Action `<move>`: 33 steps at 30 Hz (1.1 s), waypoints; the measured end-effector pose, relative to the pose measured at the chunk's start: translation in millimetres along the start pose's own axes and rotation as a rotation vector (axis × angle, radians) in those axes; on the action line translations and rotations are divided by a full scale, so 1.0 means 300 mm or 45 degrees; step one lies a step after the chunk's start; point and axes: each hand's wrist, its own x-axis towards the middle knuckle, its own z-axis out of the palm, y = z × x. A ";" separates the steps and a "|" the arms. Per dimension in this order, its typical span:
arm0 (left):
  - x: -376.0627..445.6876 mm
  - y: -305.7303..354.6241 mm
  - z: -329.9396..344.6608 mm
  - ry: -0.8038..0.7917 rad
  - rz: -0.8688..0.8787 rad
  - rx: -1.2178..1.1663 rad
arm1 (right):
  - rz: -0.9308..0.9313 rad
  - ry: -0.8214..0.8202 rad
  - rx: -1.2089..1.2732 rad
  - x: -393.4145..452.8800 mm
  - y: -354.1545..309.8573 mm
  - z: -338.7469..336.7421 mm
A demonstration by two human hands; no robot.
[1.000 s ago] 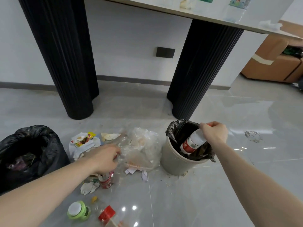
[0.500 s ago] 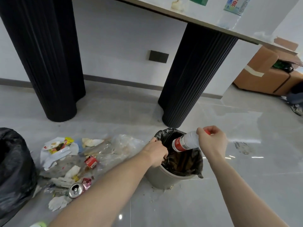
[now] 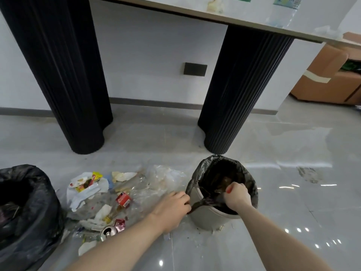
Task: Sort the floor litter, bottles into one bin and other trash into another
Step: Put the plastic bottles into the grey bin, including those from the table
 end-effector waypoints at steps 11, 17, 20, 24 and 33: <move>-0.388 -0.259 -0.058 -0.091 -0.689 -0.282 | -0.191 0.051 -0.355 -0.106 -0.091 -0.119; -0.711 -0.414 -0.093 -0.704 -0.933 -0.298 | -0.805 0.286 0.007 -0.332 -0.420 -0.070; -0.785 -0.407 -0.130 -0.850 -0.852 -0.194 | -1.014 -0.093 -0.114 -0.461 -0.557 0.065; -0.849 -0.335 -0.098 -0.913 -0.846 -0.290 | -1.023 -0.552 -0.398 -0.604 -0.664 0.298; -0.913 -0.257 0.075 -1.022 -1.060 -0.444 | -0.892 -0.742 -0.530 -0.727 -0.668 0.710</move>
